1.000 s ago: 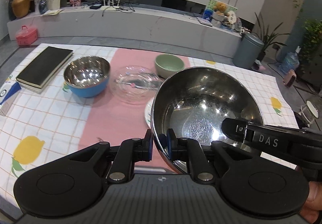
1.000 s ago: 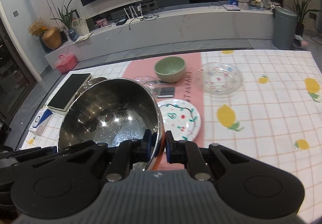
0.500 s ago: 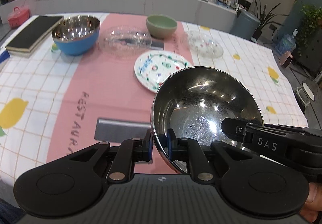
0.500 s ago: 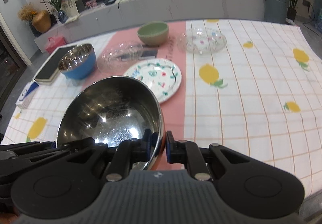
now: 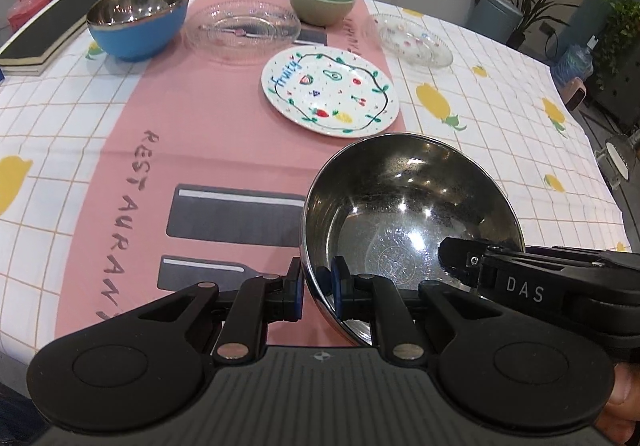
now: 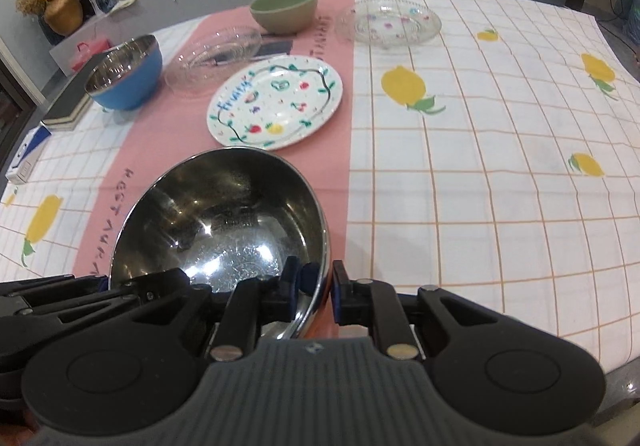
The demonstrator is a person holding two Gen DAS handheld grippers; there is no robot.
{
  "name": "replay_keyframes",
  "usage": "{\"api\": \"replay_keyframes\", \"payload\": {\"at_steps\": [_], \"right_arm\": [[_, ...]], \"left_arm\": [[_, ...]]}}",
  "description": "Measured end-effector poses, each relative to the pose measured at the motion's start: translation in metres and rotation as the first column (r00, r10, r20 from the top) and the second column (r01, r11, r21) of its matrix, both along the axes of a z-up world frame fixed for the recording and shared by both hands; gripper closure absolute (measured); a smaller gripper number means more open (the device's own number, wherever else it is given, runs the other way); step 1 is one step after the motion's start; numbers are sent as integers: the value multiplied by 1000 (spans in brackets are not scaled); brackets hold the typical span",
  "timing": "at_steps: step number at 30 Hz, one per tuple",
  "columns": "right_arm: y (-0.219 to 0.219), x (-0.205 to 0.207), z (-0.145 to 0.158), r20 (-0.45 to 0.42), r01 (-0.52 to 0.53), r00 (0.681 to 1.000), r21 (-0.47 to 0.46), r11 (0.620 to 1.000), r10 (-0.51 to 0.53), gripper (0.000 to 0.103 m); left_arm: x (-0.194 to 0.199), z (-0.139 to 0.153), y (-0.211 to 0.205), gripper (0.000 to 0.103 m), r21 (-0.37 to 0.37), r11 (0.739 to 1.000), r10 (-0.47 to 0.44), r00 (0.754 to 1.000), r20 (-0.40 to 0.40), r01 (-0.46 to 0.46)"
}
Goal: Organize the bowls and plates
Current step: 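Lift the orange-based steel bowl with both grippers and carry it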
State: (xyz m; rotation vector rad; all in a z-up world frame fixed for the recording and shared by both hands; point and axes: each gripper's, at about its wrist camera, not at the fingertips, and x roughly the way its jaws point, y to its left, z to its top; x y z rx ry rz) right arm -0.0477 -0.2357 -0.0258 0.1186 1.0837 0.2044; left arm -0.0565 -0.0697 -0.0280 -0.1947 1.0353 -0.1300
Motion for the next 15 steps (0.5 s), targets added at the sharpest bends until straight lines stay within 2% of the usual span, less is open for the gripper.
{"api": "replay_keyframes", "payload": {"at_steps": [15], "right_arm": [[2,2,-13,-38,-1,999,-18,1000,0,87]], "left_arm": [[3,-10,-2,89,6,1000,-11,1000,-20,11]]}}
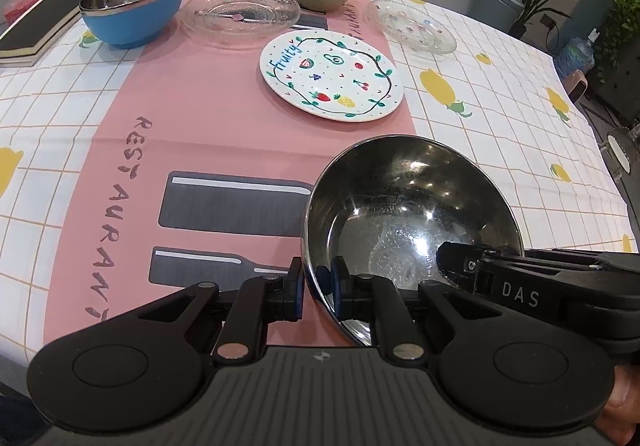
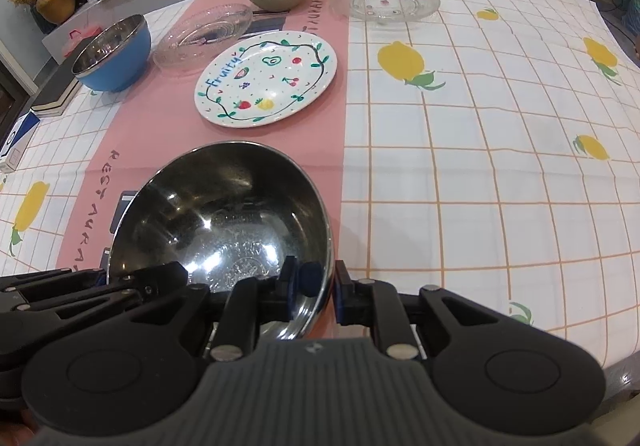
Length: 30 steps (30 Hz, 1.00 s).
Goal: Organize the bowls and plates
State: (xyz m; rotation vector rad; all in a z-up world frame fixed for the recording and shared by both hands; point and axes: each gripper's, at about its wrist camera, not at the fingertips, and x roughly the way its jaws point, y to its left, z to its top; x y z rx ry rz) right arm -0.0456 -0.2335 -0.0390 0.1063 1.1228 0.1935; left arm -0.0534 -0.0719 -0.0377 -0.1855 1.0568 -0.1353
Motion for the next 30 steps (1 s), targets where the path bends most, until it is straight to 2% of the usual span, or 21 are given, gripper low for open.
{"api": "replay_keyframes", "payload": {"at_steps": [9,22,24,30], "right_arm": [[0,-3,-2,-3,-2,1000,-7,1000,2,85],[-2,-4,-4,-22,20,1000,15,1000,-20,82],[-2,-5,-4,-24,27,999,11,1000,-27,71],[-5,-5,-1,-13,45,999,8,999,-45,65]], "left_arm": [[-1,1,-3,89,24,1000,-14,1000,8,13],[1,1,-3,87,10,1000,-13,1000,-7,13],[1,1,-2,84,15,1000,-9,1000,-4,9],[1,7,4,76,6,1000,6,1000,11,-6]]}}
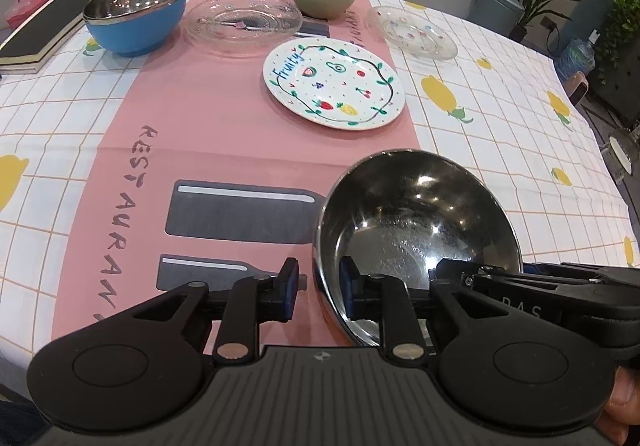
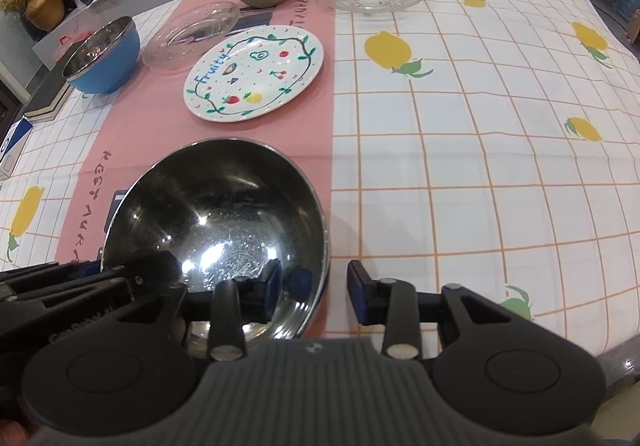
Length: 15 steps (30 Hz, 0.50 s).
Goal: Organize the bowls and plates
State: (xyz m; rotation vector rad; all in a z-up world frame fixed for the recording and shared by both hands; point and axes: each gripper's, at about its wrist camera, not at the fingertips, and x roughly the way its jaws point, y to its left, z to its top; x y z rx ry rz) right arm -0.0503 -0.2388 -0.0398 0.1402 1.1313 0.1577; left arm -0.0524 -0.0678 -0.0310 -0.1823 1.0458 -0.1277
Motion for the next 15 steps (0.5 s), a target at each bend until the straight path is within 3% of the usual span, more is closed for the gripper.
{"api": "replay_keyframes", "payload": {"at_steps": [6,15], "right_arm": [[-3,0,9,20,12,1000,9,1000,-12,56],[-5,0,27,69,14,997,1,1000,-14,54]], "left_arm": [[-1,12,9,73,-17,1000,3,1000,17,-3],[3,41,24,72,-36,999,6,997,73,-3]]}}
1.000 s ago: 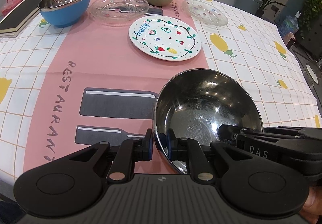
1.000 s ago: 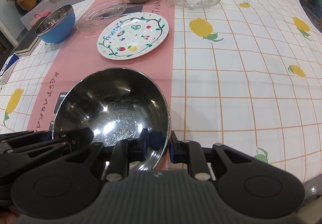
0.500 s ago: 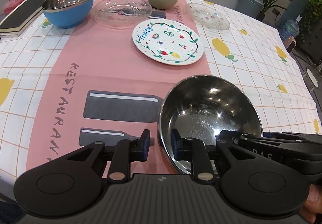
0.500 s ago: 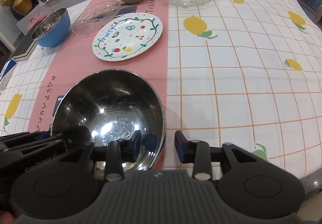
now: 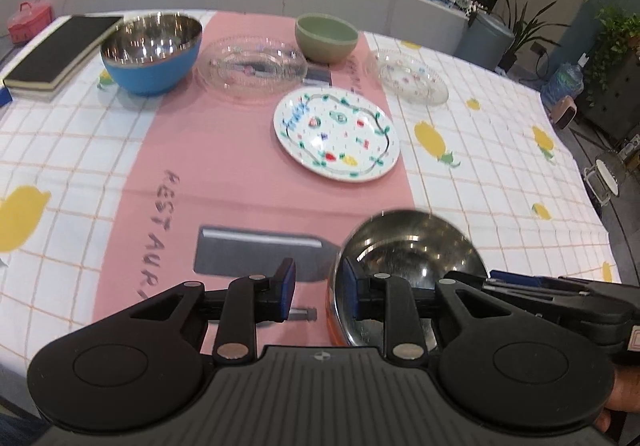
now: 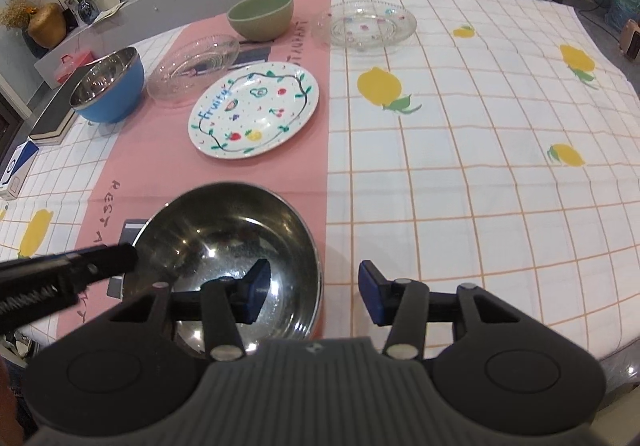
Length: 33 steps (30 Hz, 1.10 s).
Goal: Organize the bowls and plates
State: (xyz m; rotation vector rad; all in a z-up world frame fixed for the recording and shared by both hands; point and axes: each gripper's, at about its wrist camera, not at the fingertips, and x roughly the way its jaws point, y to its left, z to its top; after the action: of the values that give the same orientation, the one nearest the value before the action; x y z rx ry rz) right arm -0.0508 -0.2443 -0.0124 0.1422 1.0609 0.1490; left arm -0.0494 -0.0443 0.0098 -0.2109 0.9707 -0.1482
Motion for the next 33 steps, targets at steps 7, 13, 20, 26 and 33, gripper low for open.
{"api": "replay_keyframes", "payload": {"at_steps": [7,13,20,26,33], "right_arm": [[-5,8,17,41,14,999,1,1000,-14,47],[-5,27,34,74,29,997,0,1000,-29,45],[17,57,59,126,10,992,11,1000,-12,41],[58,85,73,192,-55,980,-19,998,58,32],[117,117,74,303,-179,929,-134,975,213,14]], "left_arm": [[12,18,21,59,-14,1000,7,998,57,-7],[34,34,51,56,13,999,49,994,101,-50],[58,53,95,54,26,992,115,974,197,-123],[82,59,119,46,93,982,125,939,321,-163],[118,49,151,28,22,978,189,932,310,-205]]}}
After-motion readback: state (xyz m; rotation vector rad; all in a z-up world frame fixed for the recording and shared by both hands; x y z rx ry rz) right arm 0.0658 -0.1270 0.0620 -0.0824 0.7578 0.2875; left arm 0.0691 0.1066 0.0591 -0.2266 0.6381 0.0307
